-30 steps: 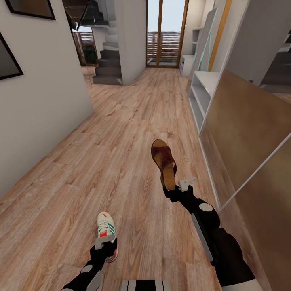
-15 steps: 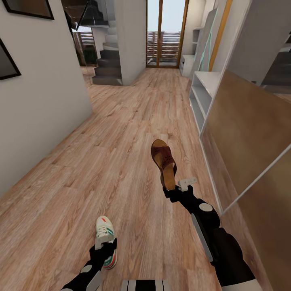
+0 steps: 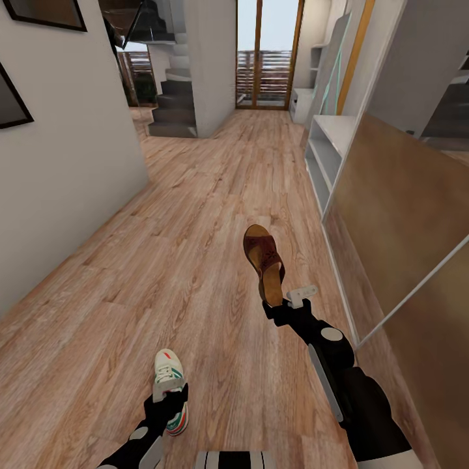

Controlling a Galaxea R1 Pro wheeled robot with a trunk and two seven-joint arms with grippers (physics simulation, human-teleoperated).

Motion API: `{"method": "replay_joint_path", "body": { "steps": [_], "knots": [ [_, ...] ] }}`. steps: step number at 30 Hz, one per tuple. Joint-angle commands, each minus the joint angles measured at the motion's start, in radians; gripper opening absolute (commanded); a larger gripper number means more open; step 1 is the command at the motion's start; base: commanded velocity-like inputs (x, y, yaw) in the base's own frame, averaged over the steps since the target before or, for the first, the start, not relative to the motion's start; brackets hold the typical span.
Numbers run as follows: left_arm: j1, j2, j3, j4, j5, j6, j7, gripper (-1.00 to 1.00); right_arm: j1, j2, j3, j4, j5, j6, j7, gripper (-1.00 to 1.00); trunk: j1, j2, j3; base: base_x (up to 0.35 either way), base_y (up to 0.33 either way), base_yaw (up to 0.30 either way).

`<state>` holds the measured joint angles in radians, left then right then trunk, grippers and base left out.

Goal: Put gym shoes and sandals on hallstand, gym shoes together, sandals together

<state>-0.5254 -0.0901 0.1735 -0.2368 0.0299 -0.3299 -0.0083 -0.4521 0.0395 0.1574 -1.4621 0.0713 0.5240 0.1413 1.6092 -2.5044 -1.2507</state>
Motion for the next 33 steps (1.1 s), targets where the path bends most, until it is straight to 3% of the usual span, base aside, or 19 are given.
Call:
{"method": "replay_joint_path", "body": {
  "steps": [1,8,16,33],
  "knots": [
    [0.000,0.000,0.003,0.001,0.003,-0.003,-0.001,1.00,0.000,0.000,-0.001,-0.001,0.007,0.005,0.006,-1.00,0.000,0.000,-0.001,0.000,0.000,0.000],
    [0.001,0.003,0.007,0.004,0.010,-0.003,0.000,1.00,0.000,0.001,-0.001,-0.001,0.007,0.005,0.006,-1.00,0.000,0.000,-0.001,0.000,0.000,0.000],
    [0.001,0.003,0.007,0.012,0.074,-0.003,0.001,1.00,0.000,0.002,-0.001,-0.001,0.007,0.005,0.006,-1.00,0.000,0.000,-0.009,0.000,0.000,0.000],
    [0.001,0.001,0.008,0.014,0.175,-0.003,0.004,1.00,0.000,0.002,-0.001,-0.001,0.007,0.005,0.006,-1.00,0.001,-0.001,-0.020,0.000,0.000,0.000]
  ]
}}
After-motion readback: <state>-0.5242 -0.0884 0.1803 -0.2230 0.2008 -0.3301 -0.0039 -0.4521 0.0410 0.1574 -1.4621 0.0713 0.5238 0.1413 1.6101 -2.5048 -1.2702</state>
